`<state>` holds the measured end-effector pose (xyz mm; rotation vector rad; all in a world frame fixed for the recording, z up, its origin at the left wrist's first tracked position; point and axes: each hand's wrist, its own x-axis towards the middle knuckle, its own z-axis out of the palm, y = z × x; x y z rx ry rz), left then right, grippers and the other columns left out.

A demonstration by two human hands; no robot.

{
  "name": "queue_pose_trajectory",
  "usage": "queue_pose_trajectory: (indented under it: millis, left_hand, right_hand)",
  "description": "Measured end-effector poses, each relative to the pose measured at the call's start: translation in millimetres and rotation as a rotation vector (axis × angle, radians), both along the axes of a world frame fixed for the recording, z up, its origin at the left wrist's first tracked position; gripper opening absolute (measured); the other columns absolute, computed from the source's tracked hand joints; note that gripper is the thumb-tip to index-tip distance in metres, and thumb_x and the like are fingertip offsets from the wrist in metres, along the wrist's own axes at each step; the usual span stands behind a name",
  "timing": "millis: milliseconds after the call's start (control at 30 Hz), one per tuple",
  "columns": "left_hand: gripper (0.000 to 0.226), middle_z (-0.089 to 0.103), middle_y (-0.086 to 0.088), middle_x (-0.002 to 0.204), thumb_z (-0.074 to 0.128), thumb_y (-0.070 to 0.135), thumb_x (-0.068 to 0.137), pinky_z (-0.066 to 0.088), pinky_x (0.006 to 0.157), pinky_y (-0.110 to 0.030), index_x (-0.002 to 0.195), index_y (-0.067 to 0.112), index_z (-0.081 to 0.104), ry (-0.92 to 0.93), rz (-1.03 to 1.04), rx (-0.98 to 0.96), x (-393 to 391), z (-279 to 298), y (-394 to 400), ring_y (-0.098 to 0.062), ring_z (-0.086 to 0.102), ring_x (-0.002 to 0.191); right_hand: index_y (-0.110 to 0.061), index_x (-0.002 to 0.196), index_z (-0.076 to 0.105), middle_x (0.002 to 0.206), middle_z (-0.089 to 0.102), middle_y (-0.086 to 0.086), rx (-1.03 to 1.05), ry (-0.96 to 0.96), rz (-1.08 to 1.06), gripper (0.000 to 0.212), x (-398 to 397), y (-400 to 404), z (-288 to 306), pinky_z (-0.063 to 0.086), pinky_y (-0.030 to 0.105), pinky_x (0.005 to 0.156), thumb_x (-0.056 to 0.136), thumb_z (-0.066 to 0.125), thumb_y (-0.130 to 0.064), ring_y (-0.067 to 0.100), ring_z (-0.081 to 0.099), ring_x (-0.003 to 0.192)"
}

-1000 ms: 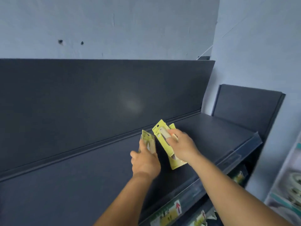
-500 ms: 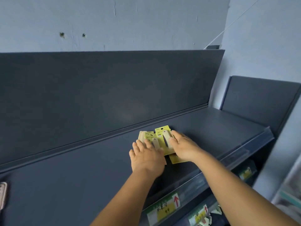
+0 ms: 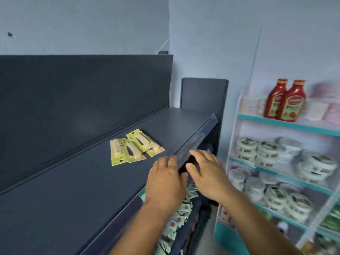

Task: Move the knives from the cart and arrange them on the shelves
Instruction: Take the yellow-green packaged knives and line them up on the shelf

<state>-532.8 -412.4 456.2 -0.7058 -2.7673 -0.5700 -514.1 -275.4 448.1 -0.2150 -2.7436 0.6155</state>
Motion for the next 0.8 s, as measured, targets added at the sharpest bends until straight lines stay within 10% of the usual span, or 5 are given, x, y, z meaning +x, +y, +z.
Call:
queue_pose_trajectory:
  millis: [200,367,800]
  left_hand:
    - [0.060,0.031,-0.002,0.150,0.041,0.044,0.097,0.022,0.112,-0.028,0.149,0.017,0.025,-0.118,-0.254,-0.119,72.8,-58.9,18.2,-0.020,0.029,0.138]
    - [0.057,0.045,-0.003,0.139,0.043,0.041,0.093,0.033,0.105,-0.031,0.144,0.017,0.033,-0.215,-0.437,-0.216,128.7,-109.9,38.2,-0.020,0.042,0.127]
    - [0.054,0.038,0.000,0.146,0.045,0.040,0.098,0.032,0.108,-0.030,0.146,0.022,0.028,-0.399,-0.909,-0.367,286.8,-174.1,135.6,-0.019,0.036,0.133]
  right_hand:
    - [-0.026,0.144,0.035,0.147,0.040,-0.002,-0.101,-0.204,-0.290,0.093,119.5,9.0,-58.8,0.027,0.031,0.110,0.067,0.003,-0.068,0.019,0.035,0.135]
    - [-0.025,0.146,0.031,0.150,0.037,-0.001,-0.178,-0.327,-0.521,0.055,210.2,16.4,-112.2,0.027,0.033,0.109,0.097,0.036,-0.049,0.020,0.034,0.137]
    - [-0.025,0.145,0.032,0.150,0.036,0.001,-0.454,-0.358,-1.061,0.053,398.4,52.1,-178.1,0.022,0.040,0.114,0.097,0.038,-0.047,0.023,0.030,0.139]
